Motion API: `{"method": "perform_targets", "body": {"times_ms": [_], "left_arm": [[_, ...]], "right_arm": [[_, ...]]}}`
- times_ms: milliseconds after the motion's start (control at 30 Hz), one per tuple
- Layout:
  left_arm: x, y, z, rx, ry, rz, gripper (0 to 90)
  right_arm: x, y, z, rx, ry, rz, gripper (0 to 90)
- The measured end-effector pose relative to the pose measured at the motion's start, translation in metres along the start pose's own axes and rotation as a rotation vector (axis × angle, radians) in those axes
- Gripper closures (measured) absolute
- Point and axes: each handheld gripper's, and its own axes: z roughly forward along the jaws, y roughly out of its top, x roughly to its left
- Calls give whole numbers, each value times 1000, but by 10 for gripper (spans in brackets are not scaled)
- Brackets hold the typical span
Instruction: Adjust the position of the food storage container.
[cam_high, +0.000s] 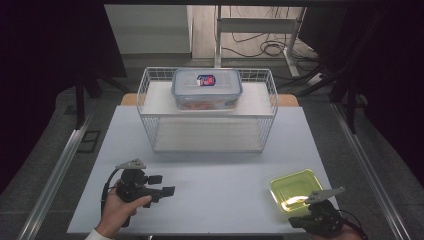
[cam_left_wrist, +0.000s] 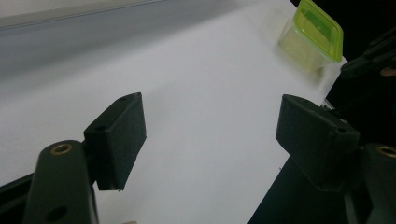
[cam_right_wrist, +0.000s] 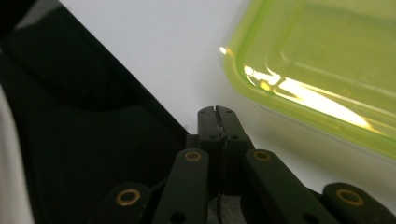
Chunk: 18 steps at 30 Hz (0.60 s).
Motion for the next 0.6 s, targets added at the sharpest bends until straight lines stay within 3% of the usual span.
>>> {"method": "perform_targets", "body": {"times_ms": [600], "left_arm": [[2, -1, 2, 8, 0, -13, 236]], "right_arm": [[-4, 23, 22, -29, -85, 40, 895]]}}
